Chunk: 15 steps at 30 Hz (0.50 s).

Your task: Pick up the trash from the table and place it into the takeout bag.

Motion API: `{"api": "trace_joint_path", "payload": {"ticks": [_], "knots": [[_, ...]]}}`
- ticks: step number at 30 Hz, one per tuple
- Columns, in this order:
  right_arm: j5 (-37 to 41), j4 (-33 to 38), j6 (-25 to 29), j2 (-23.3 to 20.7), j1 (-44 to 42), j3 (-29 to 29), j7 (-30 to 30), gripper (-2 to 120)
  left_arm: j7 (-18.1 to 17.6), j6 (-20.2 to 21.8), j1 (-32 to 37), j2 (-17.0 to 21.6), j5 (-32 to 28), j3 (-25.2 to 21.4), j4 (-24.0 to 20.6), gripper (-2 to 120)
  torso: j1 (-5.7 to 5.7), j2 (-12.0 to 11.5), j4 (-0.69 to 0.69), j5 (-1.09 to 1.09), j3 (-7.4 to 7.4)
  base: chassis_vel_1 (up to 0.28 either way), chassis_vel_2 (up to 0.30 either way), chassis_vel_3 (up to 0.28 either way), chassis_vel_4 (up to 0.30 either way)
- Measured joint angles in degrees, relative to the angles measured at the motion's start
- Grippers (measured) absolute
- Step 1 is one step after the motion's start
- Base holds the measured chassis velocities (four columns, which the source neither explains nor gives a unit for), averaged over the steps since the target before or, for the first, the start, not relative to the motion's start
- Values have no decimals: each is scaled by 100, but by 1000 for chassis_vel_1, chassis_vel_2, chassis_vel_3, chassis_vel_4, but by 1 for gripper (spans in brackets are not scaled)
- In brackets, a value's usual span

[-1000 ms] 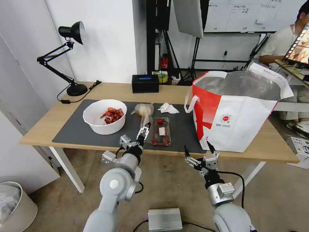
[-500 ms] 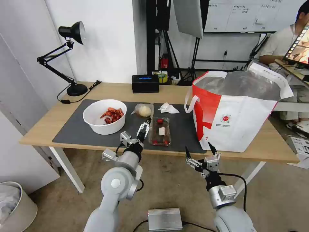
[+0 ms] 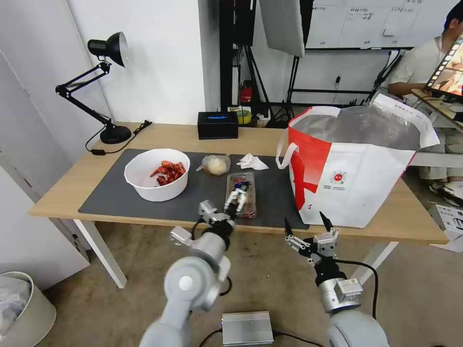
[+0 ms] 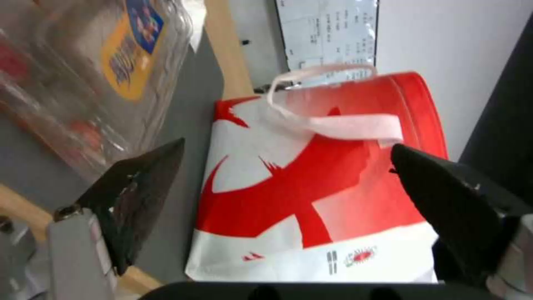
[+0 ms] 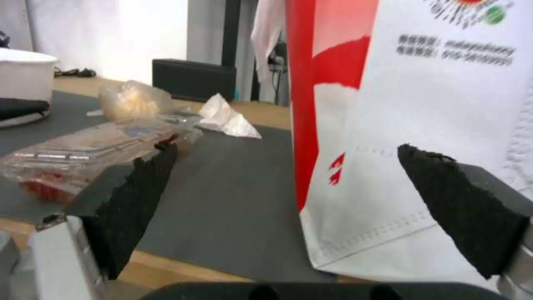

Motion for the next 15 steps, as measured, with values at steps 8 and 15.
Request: {"api": "trace_joint_path", "payload": {"ticks": [8,15], "knots": [[-10,131,35,13,-136,101,-15,100,147,59,-136,223,317,-66,144,99,-1,0,1,-1,0,0,0,0,0],[14,196,39,-3,-164,163,-13,100,373,160,-638,922,1011,138,572,75,0,0,0,-1,0,0,0,0,0]]}}
